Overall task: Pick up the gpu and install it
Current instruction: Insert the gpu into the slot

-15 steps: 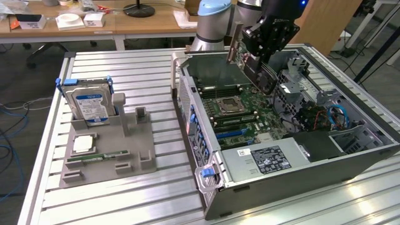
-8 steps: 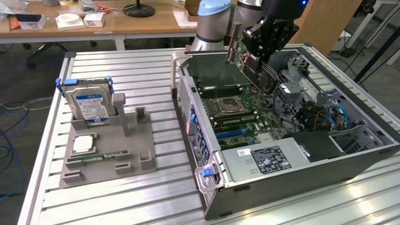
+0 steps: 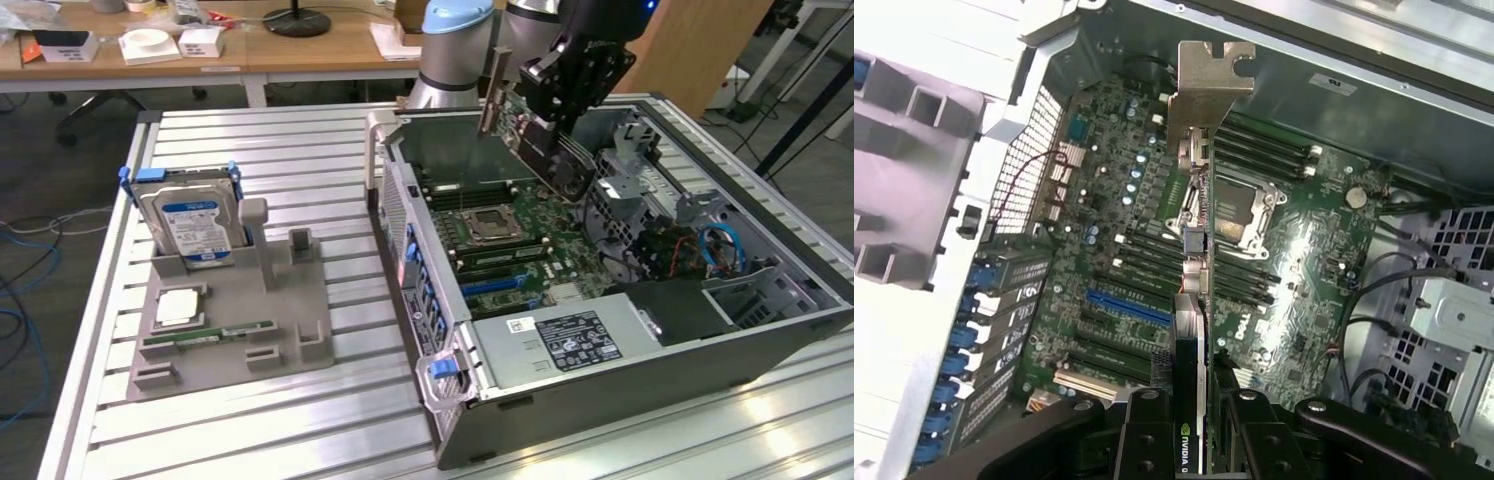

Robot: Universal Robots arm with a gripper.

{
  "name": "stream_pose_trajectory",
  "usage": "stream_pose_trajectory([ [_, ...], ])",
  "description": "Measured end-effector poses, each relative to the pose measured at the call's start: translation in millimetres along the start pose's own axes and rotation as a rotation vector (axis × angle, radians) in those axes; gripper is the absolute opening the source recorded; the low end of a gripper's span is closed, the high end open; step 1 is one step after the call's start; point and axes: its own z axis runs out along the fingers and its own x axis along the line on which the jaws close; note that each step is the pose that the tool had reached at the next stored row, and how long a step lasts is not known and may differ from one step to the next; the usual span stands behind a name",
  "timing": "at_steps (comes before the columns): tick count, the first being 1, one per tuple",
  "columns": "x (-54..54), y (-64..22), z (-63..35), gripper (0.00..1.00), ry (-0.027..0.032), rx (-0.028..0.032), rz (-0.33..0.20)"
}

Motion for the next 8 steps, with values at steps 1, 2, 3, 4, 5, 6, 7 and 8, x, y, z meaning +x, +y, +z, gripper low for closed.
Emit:
stream_pose_trajectory([
  [1,0.0,0.0,0.0,0.26,0.0002,0.0,-0.005],
  [2,0.0,0.0,0.0,0.26,0.0005,-0.0001,-0.01],
  [3,0.0,0.0,0.0,0.26,0.0007,-0.0001,-0.015],
  [4,0.0,0.0,0.0,0.26,0.0009,-0.0001,-0.02],
  [5,0.0,0.0,0.0,0.26,0.0011,-0.0001,-0.025],
  [6,0.0,0.0,0.0,0.26,0.0014,-0.0001,-0.03],
  [7,0.0,0.0,0.0,0.26,0.0016,-0.0002,-0.035],
  [8,0.0,0.0,0.0,0.26,0.0018,-0.0002,-0.039],
])
